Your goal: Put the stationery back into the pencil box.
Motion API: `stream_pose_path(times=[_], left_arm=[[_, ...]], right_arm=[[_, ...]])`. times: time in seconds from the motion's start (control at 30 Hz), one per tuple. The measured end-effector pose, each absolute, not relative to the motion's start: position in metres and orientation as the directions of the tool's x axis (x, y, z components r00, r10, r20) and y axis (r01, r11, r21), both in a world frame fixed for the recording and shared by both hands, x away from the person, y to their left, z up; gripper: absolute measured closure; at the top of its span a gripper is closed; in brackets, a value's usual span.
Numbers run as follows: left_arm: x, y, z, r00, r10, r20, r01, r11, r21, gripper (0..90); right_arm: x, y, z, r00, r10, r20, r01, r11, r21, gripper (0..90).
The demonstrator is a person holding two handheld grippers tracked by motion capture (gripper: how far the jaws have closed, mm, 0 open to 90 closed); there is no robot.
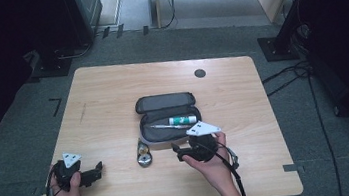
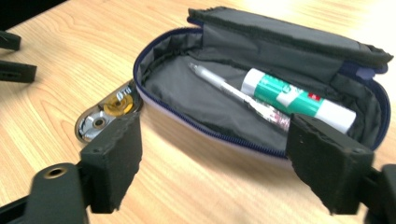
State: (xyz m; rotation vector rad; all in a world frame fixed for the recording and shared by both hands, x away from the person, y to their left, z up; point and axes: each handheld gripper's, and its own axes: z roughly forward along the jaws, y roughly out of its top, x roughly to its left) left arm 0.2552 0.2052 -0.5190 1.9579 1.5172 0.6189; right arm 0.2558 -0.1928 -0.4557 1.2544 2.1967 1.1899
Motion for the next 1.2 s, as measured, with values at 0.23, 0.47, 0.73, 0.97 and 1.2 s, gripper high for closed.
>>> stream_pose_path(times=[0.23,0.47,0.73,0.97,1.2], left_arm=[[0.255,0.205,-0.519,0.248,0.969,0.011,0.701,-0.187,0.689,1.7],[0.255,0.205,-0.519,0.250,0.968,0.011,0.700,-0.188,0.689,1.7],[0.255,0.205,-0.519,0.250,0.968,0.009,0.700,-0.187,0.689,1.7],[0.255,0.205,-0.519,0.250,0.968,0.009,0.700,-0.187,0.689,1.7],[0.255,0.205,-0.519,0.250,0.968,0.009,0.700,-0.187,0.689,1.7]], right_arm=[[0.237,-0.184,-0.471,-0.542,0.829,0.135,0.558,0.235,0.796,16.7],[0.217,-0.164,-0.488,-0.546,0.820,0.171,0.566,0.210,0.797,19.6],[0.217,-0.138,-0.503,-0.566,0.801,0.197,0.578,0.215,0.787,24.9],[0.224,-0.112,-0.513,-0.566,0.796,0.215,0.596,0.215,0.773,26.9],[0.236,-0.093,-0.517,-0.527,0.823,0.213,0.616,0.197,0.763,25.7]])
